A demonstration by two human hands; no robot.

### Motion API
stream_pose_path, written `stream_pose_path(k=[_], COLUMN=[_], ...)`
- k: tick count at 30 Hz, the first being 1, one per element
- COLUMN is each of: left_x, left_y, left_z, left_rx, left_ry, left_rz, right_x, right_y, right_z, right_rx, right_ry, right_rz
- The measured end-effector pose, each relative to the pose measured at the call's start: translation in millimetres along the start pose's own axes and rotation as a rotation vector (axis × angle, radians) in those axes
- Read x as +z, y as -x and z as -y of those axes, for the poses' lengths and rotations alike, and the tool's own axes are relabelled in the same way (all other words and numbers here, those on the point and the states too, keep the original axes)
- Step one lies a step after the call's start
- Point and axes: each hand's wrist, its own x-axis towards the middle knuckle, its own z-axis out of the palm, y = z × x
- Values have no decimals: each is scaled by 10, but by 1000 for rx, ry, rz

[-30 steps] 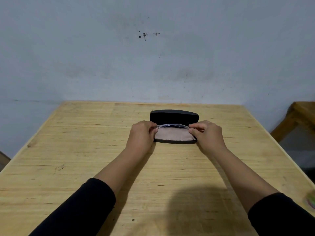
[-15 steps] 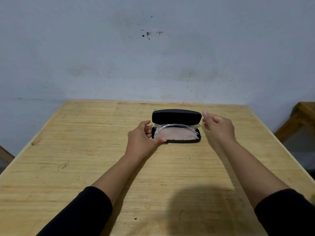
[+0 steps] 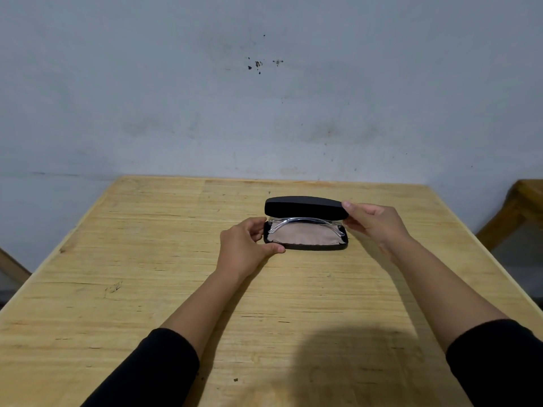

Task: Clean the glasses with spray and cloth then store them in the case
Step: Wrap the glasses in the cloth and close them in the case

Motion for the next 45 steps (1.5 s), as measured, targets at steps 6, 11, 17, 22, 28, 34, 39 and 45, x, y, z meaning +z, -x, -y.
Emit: stream_pose_path(k=[6, 11, 17, 22, 28, 34, 39, 45], left_x=[16, 18, 19, 20, 18, 38, 27, 37], left_y=[-7, 9, 53, 61, 57, -171, -563, -1022], left_z=[13, -10, -26, -23, -42, -100, -132, -3], left_rx=[-50, -40, 42, 38, 42, 82, 57, 31], left_ry=[-9, -39, -114, -168, -125, -58, 5, -138], left_rz=[15, 38, 61, 62, 13, -107, -159, -123], right_x=[-38, -44, -32, 32, 196, 353, 533, 718], right_y=[92, 204, 325, 408, 444, 266, -121, -556], right_z=[-117, -160, -297, -301, -313, -141, -22, -36], right_rx=[-141, -219, -281, -185, -175, -180, -199, -168], right_ry=[179, 312, 486, 389, 398, 305, 269, 344], right_rz=[-25, -51, -62, -41, -162, -214, -238, -207])
